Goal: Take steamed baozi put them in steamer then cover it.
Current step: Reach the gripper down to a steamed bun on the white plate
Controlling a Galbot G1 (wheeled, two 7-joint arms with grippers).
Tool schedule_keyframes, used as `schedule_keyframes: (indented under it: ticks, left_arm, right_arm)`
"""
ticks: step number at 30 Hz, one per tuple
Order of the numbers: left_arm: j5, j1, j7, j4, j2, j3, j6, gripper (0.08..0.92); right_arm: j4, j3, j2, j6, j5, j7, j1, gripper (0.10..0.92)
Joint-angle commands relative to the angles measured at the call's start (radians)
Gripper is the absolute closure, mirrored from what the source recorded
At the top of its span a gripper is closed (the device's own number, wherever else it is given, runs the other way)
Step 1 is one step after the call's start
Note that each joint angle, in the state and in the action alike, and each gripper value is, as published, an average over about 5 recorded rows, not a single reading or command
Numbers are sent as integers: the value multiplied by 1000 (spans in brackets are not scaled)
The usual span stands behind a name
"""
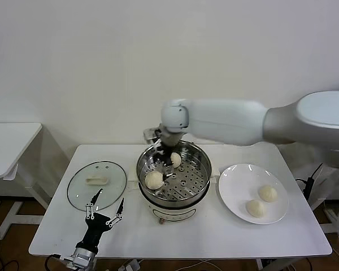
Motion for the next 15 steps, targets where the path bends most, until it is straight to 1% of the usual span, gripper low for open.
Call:
schedule_keyframes:
  ticks: [1, 5, 8, 15]
  left_arm:
    - [1, -4, -2, -2, 4, 6, 4, 177]
    - [0, -4, -9, -9, 4, 12, 9, 177]
    - [-1, -6, -14, -9, 4, 13, 12, 177]
    - [-2, -9, -19, -13, 0, 13, 25, 177]
  right_arm:
    - [186, -63, -368, 64, -28, -74, 222, 203]
    - [210, -145, -528, 115, -75, -82, 259, 203]
    - [209, -183, -620, 140, -123, -90, 238, 203]
    - [184, -227, -734, 158, -215, -82, 102, 203]
